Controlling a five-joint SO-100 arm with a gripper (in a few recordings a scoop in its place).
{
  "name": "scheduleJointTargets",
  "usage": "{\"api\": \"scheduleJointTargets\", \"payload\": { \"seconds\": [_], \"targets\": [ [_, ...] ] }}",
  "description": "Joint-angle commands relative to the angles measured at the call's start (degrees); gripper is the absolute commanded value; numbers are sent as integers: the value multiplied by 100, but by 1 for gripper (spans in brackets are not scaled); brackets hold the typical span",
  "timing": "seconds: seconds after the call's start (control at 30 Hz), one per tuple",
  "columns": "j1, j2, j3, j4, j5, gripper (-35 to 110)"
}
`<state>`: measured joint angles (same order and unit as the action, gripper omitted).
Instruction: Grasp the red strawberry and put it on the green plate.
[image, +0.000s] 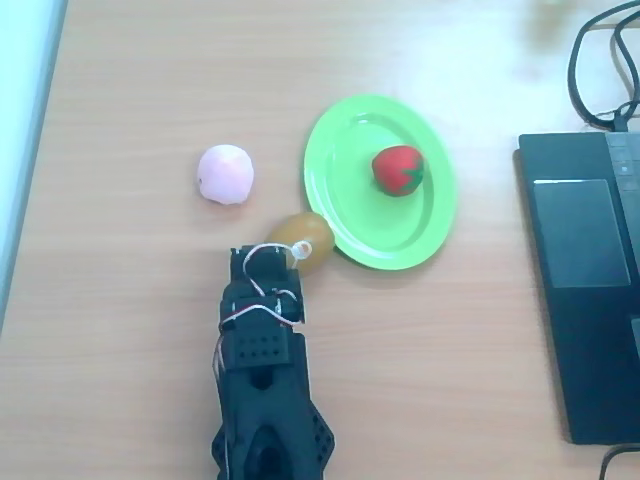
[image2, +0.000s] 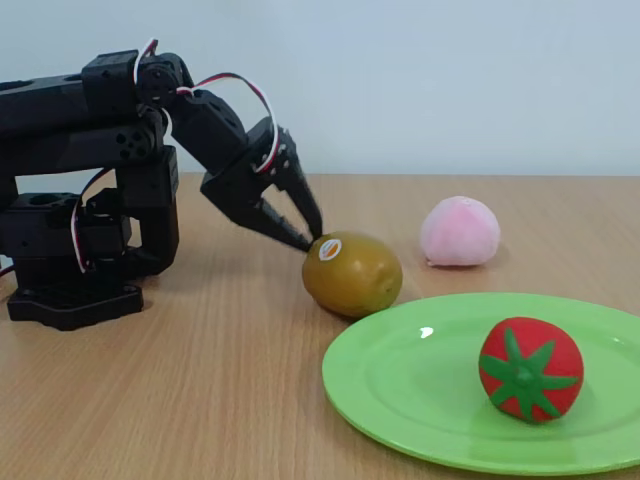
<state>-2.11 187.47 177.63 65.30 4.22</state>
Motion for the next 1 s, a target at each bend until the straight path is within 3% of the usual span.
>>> {"api": "scheduleJointTargets", "payload": {
  "seconds": [0.0,0.97],
  "targets": [
    [-167,132,-123,738,193,-8],
    [132,132,-123,729,-141,-8]
  ]
}}
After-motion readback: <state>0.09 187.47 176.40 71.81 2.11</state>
